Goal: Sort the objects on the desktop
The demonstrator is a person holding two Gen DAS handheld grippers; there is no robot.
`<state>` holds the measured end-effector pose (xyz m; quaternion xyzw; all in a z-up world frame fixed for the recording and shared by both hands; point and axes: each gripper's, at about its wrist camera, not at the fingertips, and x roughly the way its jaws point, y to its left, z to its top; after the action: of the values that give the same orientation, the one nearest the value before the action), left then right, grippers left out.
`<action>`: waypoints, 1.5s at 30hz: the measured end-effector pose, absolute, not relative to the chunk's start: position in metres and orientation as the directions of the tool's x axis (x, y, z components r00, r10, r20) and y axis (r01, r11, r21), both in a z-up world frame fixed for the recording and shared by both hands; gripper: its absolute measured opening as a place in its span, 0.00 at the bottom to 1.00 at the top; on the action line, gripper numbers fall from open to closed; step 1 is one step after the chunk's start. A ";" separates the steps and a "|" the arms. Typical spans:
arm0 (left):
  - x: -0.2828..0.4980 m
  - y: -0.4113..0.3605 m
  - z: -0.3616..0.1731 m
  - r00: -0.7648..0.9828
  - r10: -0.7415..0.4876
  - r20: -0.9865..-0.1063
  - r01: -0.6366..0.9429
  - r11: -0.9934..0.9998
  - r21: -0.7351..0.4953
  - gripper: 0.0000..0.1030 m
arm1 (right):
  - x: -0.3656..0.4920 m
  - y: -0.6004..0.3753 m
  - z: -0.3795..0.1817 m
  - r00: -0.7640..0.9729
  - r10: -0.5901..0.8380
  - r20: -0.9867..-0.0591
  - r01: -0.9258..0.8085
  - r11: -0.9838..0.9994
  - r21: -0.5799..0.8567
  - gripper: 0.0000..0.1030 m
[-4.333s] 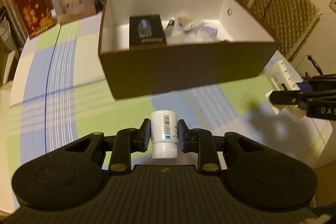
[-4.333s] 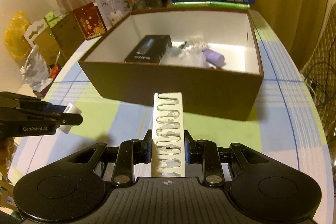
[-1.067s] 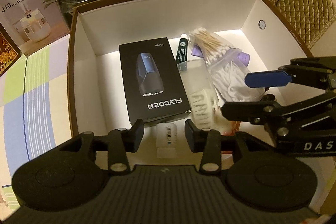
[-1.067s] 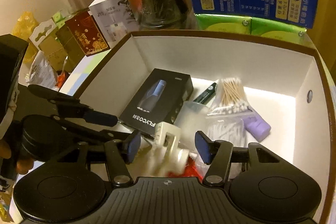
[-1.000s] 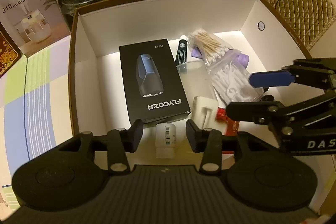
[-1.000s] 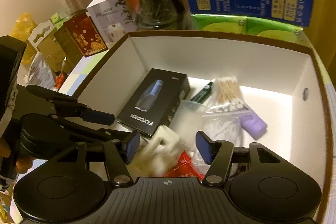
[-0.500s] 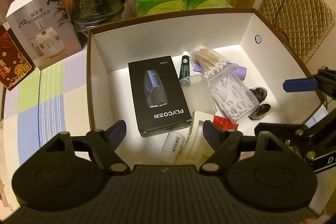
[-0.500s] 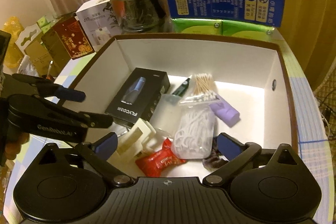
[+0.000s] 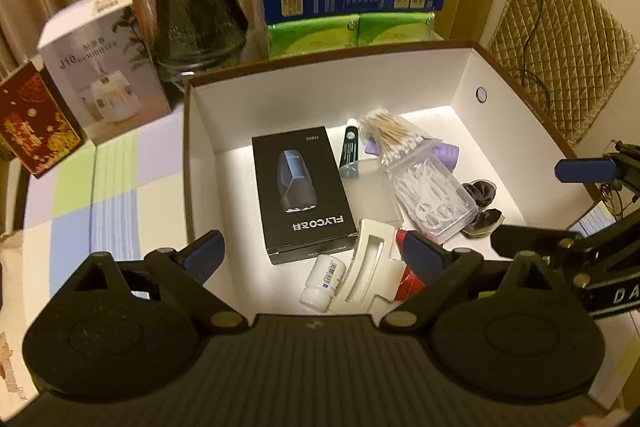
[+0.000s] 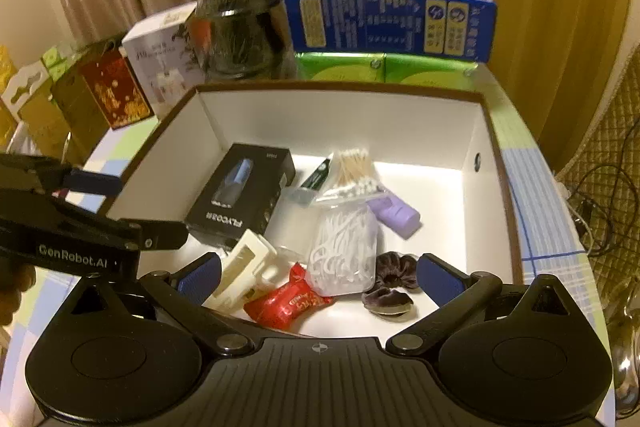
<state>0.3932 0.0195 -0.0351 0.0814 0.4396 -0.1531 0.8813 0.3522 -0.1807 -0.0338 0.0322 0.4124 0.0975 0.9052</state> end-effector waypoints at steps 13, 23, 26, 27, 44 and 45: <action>0.333 0.031 -0.005 0.653 -0.130 -0.746 0.235 0.971 0.037 0.99 | 0.301 -0.186 -0.012 0.712 0.147 -0.686 -0.103 0.989 0.105 0.98; 0.273 0.026 0.017 0.690 -0.096 -0.717 0.173 0.984 0.034 0.99 | 0.247 -0.194 0.006 0.737 0.196 -0.647 -0.151 0.981 0.124 0.98; 0.256 0.024 0.022 0.698 -0.089 -0.711 0.162 0.986 0.036 0.99 | 0.232 -0.197 0.008 0.737 0.215 -0.641 -0.167 0.977 0.136 0.98; 0.251 0.023 0.024 0.701 -0.089 -0.708 0.159 0.987 0.034 0.99 | 0.227 -0.197 0.009 0.736 0.223 -0.639 -0.175 0.975 0.139 0.98; 0.167 0.008 0.036 0.715 -0.059 -0.697 0.117 0.993 0.036 0.99 | 0.154 -0.211 0.021 0.740 0.239 -0.629 -0.223 0.969 0.105 0.98; 0.163 0.007 0.036 0.715 -0.058 -0.697 0.116 0.993 0.036 0.99 | 0.150 -0.211 0.021 0.739 0.239 -0.629 -0.225 0.969 0.105 0.98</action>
<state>0.1631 0.0074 0.0360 0.0386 0.3746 -0.0472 0.9252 0.1503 -0.2114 0.0213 0.0109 0.3388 0.1244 0.9325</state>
